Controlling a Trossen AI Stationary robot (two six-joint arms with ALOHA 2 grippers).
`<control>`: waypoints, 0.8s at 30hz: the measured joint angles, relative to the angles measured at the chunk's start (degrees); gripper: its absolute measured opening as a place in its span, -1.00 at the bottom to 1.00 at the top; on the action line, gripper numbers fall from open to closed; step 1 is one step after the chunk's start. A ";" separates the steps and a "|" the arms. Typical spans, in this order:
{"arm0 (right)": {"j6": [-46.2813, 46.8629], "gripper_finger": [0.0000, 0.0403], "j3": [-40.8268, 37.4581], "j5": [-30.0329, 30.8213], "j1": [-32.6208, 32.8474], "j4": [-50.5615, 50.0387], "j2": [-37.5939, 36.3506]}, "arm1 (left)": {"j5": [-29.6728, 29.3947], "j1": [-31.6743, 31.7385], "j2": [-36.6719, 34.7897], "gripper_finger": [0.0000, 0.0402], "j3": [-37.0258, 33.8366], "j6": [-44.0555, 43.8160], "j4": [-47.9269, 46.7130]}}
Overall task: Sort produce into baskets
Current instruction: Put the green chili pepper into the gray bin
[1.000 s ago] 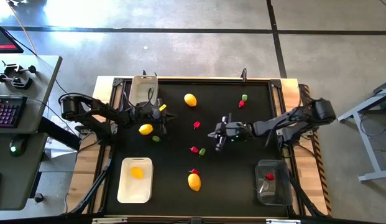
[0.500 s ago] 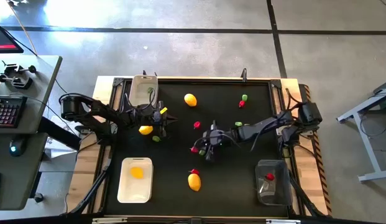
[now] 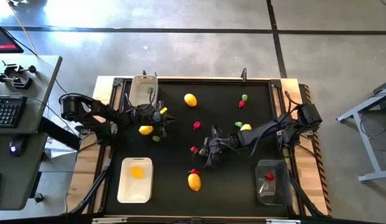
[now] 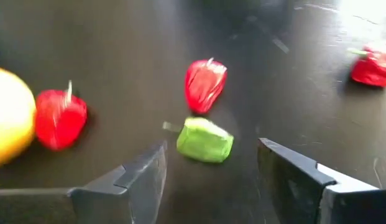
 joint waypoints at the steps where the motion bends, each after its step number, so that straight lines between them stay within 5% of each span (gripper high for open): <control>1: -2.29 0.18 -0.07 0.08 0.14 0.10 0.50 | 0.00 0.00 0.00 -0.97 0.00 0.00 -0.21; 9: -11.91 0.15 -0.13 -2.66 -0.89 6.82 5.39 | 0.02 0.00 -0.02 -0.97 0.00 0.02 -0.54; 24: -12.86 0.02 -0.15 -3.33 -1.60 6.81 6.42 | 0.00 0.00 0.00 -0.97 0.00 0.15 -0.54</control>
